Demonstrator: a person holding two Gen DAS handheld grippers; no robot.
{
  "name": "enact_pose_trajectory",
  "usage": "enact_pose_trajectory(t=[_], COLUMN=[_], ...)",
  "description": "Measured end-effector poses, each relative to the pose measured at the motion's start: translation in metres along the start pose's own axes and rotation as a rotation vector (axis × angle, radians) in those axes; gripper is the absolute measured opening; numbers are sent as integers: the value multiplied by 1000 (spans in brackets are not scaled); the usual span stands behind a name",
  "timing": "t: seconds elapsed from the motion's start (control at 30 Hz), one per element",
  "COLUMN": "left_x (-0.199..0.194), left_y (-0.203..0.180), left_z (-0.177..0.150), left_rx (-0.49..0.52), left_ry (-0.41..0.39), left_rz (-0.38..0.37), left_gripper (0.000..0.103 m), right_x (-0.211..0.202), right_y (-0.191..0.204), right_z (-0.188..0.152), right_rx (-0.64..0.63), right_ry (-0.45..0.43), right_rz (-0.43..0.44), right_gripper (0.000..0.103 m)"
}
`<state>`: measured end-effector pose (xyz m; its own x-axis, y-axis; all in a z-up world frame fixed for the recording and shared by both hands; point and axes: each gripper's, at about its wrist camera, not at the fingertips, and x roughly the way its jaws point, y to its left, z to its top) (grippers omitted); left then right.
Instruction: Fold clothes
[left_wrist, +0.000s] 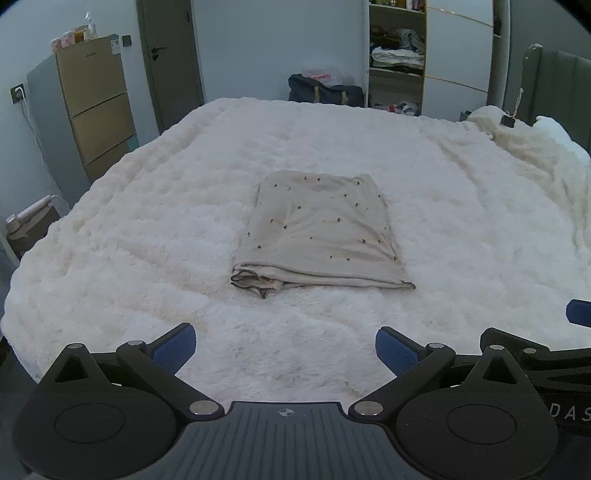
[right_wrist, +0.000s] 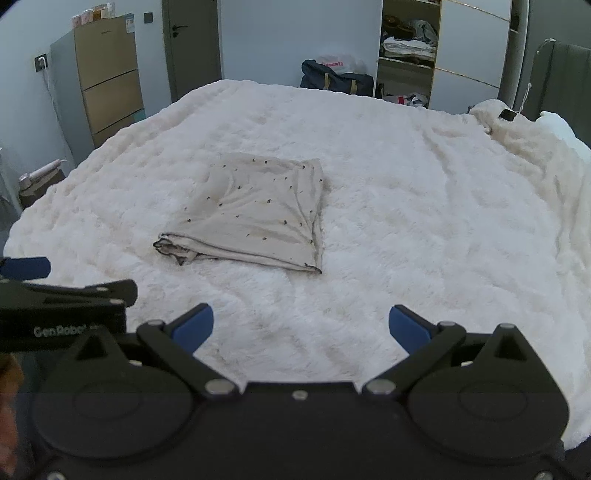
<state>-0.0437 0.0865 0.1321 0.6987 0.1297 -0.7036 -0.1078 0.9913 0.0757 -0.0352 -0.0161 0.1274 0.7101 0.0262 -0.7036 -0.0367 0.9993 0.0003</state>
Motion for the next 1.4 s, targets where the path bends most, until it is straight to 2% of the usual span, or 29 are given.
enact_pose_trajectory(t=[1.4], left_x=[-2], left_y=[-1], left_z=[1], left_rx=[0], left_ry=[7], left_rz=[19], left_gripper=[103], right_x=[-3], right_y=[-1], right_z=[-2], right_rx=[13], right_ry=[7], right_rz=[6], right_gripper=[103])
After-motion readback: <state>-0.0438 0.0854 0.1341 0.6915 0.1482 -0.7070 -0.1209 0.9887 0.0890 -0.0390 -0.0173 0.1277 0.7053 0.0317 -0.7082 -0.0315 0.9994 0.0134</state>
